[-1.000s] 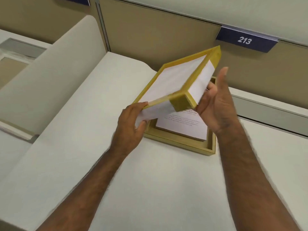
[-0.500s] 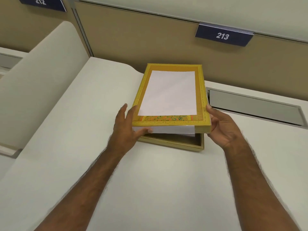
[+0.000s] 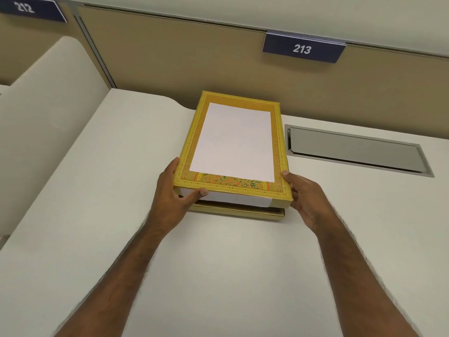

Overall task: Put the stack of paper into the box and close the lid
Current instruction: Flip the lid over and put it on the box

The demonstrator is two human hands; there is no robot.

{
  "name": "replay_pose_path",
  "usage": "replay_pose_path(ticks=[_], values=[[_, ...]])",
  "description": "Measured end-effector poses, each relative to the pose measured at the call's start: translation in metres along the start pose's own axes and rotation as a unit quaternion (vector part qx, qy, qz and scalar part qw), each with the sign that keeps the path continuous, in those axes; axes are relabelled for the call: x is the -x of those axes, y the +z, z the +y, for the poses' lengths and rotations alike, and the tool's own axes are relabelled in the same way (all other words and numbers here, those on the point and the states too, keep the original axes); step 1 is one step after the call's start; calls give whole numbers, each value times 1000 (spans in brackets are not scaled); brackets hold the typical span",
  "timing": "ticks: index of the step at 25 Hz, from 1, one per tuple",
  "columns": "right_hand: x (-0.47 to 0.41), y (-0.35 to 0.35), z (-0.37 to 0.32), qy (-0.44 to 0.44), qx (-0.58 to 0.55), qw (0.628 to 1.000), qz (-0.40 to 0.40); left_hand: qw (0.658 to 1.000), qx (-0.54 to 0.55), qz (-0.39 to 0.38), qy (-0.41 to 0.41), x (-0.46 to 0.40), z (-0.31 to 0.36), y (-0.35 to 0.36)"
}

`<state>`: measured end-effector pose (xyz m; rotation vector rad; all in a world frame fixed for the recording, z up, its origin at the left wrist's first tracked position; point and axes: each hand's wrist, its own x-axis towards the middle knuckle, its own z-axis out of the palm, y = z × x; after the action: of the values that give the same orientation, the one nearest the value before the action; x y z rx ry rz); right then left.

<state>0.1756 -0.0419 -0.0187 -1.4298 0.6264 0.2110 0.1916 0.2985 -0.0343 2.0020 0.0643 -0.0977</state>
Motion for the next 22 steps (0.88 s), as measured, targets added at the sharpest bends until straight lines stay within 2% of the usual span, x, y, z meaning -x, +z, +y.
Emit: replay_pose_path(ticks=[4, 8, 15, 20, 22], values=[[1, 1, 5, -19, 83, 995, 58, 1000, 6, 16, -10, 6, -5, 3], [4, 0, 16, -52, 177, 978, 99, 997, 14, 68, -29, 7, -7, 2], [16, -3, 29, -70, 244, 961, 106, 996, -21, 86, -26, 7, -12, -4], [20, 1, 40, -118, 329, 929, 119, 990, -91, 101, -39, 13, -19, 2], [22, 2, 45, -119, 327, 930, 118, 988, -103, 108, -47, 15, -20, 5]])
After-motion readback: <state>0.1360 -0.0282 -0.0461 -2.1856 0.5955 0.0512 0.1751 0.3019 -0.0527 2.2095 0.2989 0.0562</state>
